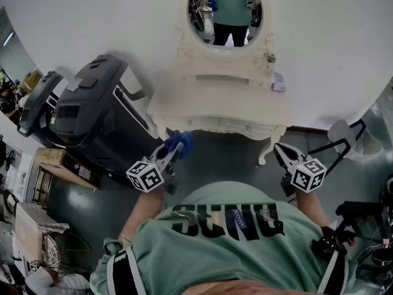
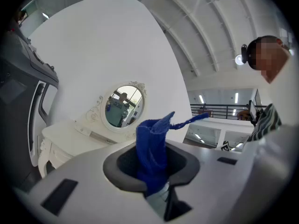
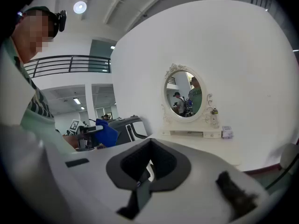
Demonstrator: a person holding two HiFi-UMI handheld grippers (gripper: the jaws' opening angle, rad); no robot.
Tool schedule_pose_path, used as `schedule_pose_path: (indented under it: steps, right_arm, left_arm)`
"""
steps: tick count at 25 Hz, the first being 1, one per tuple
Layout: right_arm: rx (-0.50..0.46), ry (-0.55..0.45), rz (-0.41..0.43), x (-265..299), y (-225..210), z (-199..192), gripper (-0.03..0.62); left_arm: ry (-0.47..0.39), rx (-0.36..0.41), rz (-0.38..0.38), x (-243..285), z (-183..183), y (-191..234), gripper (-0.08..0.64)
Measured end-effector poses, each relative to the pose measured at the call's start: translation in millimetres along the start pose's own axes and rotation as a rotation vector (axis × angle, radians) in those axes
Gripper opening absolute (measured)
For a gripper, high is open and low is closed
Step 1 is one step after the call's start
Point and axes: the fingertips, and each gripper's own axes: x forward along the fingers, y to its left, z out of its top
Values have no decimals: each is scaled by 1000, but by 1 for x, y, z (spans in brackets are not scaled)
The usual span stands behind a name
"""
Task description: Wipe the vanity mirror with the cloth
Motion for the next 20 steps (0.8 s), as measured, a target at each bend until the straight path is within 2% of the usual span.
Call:
schedule_pose_path:
  steps: [9,16,20]
  right_arm:
    - [-8,-4,28,-12,-14,-1,6]
    - [89,-14,60,-33,-38,-7,7]
    - [99,2,89,-42,-49,-17,8]
  left_arm:
    - [17,-3,4,19,-17,-19,89]
    - [49,-23,17,37,-45,-42,89]
    - [85,-42,17,55,-64,-58,89]
